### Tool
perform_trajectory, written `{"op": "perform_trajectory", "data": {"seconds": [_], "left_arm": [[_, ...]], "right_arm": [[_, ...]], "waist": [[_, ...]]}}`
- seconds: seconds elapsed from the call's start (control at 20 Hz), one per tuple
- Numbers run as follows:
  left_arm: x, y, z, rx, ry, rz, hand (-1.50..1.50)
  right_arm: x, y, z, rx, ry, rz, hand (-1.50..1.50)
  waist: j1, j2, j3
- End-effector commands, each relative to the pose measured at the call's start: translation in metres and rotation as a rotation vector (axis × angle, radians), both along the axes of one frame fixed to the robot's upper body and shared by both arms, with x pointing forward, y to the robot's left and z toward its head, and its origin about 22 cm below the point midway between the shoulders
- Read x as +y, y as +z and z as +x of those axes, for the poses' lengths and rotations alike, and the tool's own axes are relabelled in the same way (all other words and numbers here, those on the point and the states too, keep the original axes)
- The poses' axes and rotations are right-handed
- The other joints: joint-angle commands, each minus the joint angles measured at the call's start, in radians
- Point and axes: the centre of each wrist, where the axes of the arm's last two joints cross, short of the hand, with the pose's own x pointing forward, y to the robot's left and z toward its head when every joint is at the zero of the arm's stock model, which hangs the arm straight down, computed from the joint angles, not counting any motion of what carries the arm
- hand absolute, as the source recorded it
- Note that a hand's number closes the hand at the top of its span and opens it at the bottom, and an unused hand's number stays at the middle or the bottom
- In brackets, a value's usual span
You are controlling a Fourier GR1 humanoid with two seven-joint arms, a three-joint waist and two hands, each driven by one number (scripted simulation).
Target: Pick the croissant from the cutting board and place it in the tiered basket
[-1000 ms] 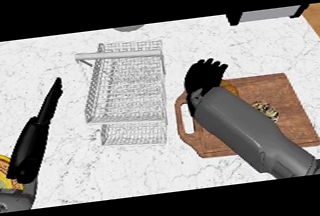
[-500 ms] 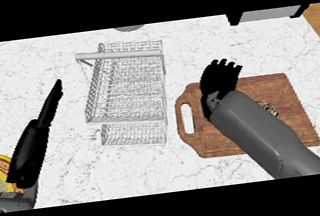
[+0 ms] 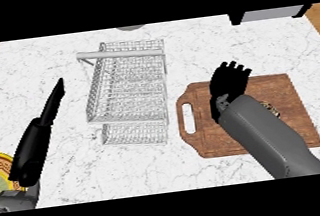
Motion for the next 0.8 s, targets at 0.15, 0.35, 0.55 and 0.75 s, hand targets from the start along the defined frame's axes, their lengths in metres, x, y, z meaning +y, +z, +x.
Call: {"op": "perform_trajectory", "data": {"seconds": [0.15,0.35,0.55,0.75], "left_arm": [[-0.008,-0.007,0.011,-0.009,-0.006,0.001,0.0],[0.011,0.003,-0.013,-0.003,-0.013,0.005,0.0],[0.006,0.006,-0.007,-0.006,-0.017,0.0,0.0],[0.004,0.016,0.0,-0.005,-0.02,0.004,0.0]], "right_arm": [[-0.017,-0.034,-0.004,0.025,-0.151,-0.083,-1.5],[-0.013,-0.035,-0.009,0.035,-0.153,-0.075,-1.5],[-0.012,-0.05,-0.017,0.13,-0.106,-0.04,1.5],[-0.027,-0.046,0.001,-0.008,-0.027,0.062,1.5]], "waist": [[0.002,0.005,0.0],[0.011,0.001,0.0],[0.009,0.002,0.0],[0.012,0.004,0.001]]}}
